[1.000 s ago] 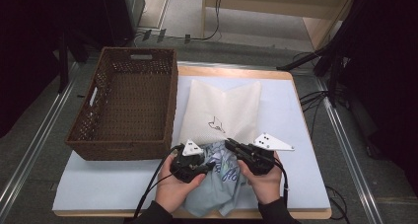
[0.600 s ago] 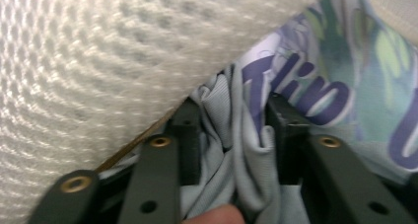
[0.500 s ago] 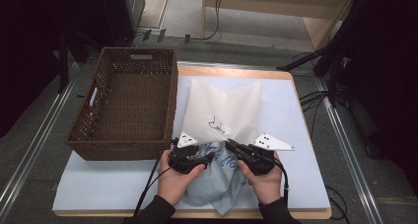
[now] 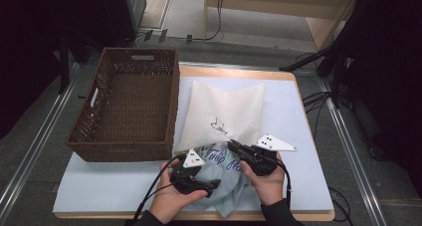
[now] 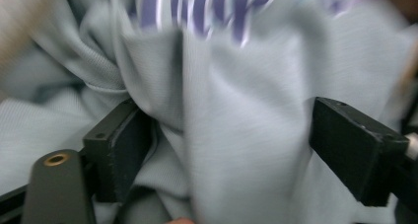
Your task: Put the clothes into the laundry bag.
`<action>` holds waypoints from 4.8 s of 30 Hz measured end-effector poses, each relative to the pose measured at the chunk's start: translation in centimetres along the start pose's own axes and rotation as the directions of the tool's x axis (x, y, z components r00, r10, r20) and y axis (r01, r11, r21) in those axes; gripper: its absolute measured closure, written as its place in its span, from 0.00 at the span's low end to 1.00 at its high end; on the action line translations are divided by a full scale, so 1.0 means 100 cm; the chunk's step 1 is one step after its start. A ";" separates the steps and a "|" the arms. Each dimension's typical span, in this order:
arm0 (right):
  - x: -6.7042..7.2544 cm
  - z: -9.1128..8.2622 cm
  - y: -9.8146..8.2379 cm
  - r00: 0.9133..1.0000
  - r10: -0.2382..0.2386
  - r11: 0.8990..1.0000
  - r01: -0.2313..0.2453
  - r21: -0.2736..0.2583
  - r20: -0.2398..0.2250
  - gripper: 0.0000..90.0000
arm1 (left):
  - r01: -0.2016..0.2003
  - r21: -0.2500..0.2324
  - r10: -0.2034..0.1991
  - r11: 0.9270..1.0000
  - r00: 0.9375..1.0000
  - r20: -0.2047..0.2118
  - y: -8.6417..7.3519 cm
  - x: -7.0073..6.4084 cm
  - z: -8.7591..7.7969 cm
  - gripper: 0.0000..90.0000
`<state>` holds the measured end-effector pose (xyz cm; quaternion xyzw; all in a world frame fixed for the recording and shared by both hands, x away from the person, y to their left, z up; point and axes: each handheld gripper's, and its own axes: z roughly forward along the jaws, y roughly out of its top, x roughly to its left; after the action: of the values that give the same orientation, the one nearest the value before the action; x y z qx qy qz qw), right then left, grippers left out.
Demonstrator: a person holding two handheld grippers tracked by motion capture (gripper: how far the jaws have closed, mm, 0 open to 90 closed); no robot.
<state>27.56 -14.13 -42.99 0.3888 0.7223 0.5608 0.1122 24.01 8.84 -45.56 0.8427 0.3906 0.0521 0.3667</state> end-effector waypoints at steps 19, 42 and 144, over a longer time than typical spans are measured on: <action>0.002 -0.003 0.002 1.000 -0.010 1.000 0.010 -0.006 -0.011 0.98 | 0.104 -0.158 -0.124 0.982 0.985 -0.120 0.021 0.017 0.010 0.62; -0.005 -0.002 -0.001 1.000 0.007 1.000 -0.007 0.001 0.008 0.98 | -0.003 -0.169 -0.005 0.986 0.999 -0.045 -0.007 -0.019 -0.019 0.97; -0.010 0.007 -0.014 0.999 0.030 0.998 -0.031 0.060 0.026 0.98 | 0.146 -0.163 -0.183 0.976 0.953 -0.242 0.029 0.013 0.038 0.69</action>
<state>28.10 -14.41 -44.80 0.4102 0.7312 0.5356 0.1011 28.11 6.29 -46.71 0.7648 0.4990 0.1573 0.3760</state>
